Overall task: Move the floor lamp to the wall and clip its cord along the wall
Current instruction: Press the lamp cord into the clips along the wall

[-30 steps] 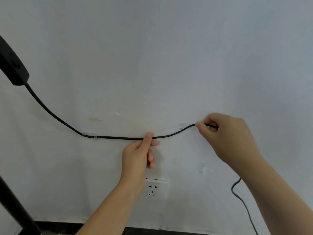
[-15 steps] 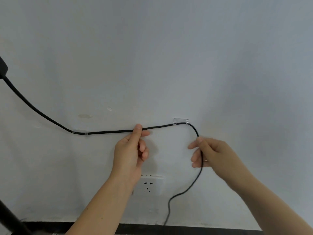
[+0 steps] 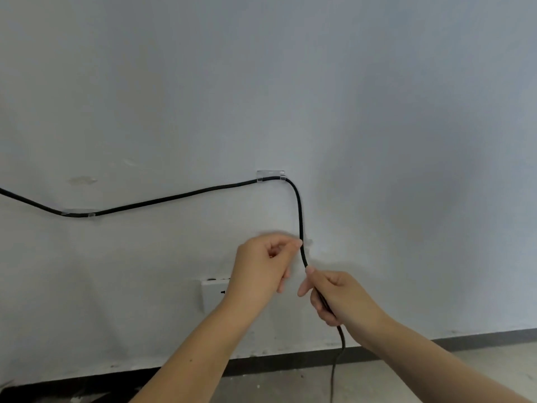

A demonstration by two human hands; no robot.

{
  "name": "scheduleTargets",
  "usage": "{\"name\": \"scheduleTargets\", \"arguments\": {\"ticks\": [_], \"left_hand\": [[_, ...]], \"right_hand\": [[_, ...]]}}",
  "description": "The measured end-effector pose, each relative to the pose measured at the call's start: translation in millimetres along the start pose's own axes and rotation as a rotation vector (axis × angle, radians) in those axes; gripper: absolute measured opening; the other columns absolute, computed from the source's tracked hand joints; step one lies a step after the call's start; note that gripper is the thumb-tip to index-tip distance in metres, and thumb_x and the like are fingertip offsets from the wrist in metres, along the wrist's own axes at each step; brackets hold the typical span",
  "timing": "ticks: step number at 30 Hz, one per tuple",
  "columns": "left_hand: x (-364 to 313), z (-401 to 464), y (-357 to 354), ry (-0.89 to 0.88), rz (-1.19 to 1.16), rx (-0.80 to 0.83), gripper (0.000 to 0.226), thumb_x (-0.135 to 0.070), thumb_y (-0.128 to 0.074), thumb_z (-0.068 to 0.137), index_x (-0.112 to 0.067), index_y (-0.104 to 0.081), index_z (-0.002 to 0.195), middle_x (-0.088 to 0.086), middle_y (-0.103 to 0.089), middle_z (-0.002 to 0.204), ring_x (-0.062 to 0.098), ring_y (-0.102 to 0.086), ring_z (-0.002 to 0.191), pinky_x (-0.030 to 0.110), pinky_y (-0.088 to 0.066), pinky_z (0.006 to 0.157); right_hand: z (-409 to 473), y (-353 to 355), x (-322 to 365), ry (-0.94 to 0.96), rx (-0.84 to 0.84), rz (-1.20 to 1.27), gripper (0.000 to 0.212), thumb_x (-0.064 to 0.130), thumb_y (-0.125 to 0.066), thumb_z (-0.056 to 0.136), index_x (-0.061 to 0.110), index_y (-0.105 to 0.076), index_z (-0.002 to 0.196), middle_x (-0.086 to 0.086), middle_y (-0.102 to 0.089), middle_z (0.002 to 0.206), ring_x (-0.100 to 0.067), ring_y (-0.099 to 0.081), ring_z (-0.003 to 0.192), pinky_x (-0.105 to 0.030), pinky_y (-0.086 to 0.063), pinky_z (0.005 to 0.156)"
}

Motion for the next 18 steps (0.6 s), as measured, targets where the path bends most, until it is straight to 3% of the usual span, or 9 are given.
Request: {"name": "scheduleTargets", "arguments": {"ticks": [3, 6, 13, 16, 18], "left_hand": [[4.7, 4.8, -4.7, -0.035, 0.112, -0.038, 0.026, -0.031, -0.062, 0.086, -0.026, -0.066, 0.061, -0.007, -0.051, 0.040, 0.004, -0.042, 0.032, 0.016, -0.039, 0.039], [10.4, 9.0, -5.7, 0.004, 0.131, -0.055, 0.027, -0.031, -0.061, 0.087, -0.014, -0.068, 0.067, -0.005, -0.050, 0.042, 0.005, -0.042, 0.032, 0.018, -0.038, 0.039], [15.1, 17.3, -18.5, 0.031, 0.088, -0.076, 0.027, -0.029, -0.061, 0.088, -0.025, -0.067, 0.062, -0.007, -0.049, 0.036, 0.007, -0.041, 0.029, 0.017, -0.037, 0.038], [14.8, 19.7, -19.3, 0.020, 0.090, -0.096, 0.029, -0.030, -0.062, 0.087, -0.022, -0.068, 0.060, -0.006, -0.049, 0.036, 0.007, -0.040, 0.030, 0.018, -0.037, 0.040], [14.0, 21.0, -17.8, 0.006, 0.138, -0.096, 0.034, -0.033, -0.062, 0.087, -0.010, -0.069, 0.064, -0.005, -0.048, 0.037, 0.008, -0.039, 0.031, 0.019, -0.037, 0.042]], "right_hand": [[9.9, 8.8, 10.1, 0.024, -0.089, -0.113, 0.048, 0.042, -0.045, 0.094, 0.015, -0.065, 0.060, 0.006, -0.047, 0.035, -0.006, -0.036, 0.026, -0.015, -0.029, 0.033], [13.5, 15.1, 15.3, 0.098, -0.169, -0.227, 0.049, 0.040, -0.044, 0.095, 0.016, -0.060, 0.054, 0.006, -0.045, 0.030, -0.003, -0.037, 0.026, -0.013, -0.034, 0.035], [18.1, 38.2, 10.7, 0.246, -0.341, -0.404, 0.048, 0.043, -0.044, 0.093, 0.023, -0.056, 0.052, 0.008, -0.042, 0.034, -0.004, -0.037, 0.032, -0.020, -0.037, 0.044], [23.1, 33.1, -3.5, 0.254, -0.304, -0.350, 0.041, 0.039, -0.041, 0.096, 0.025, -0.059, 0.062, 0.009, -0.047, 0.040, -0.002, -0.042, 0.035, -0.011, -0.038, 0.043], [26.3, 18.1, -21.2, 0.190, -0.171, -0.249, 0.036, 0.032, -0.036, 0.099, 0.024, -0.060, 0.073, 0.006, -0.055, 0.051, -0.001, -0.051, 0.043, -0.013, -0.047, 0.052]]}}
Point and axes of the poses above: each hand's wrist, its own z-axis towards the middle knuckle, its own y-axis out of the back of the hand, x = y × z, the point moved 6 cm from there along z, towards the middle knuckle
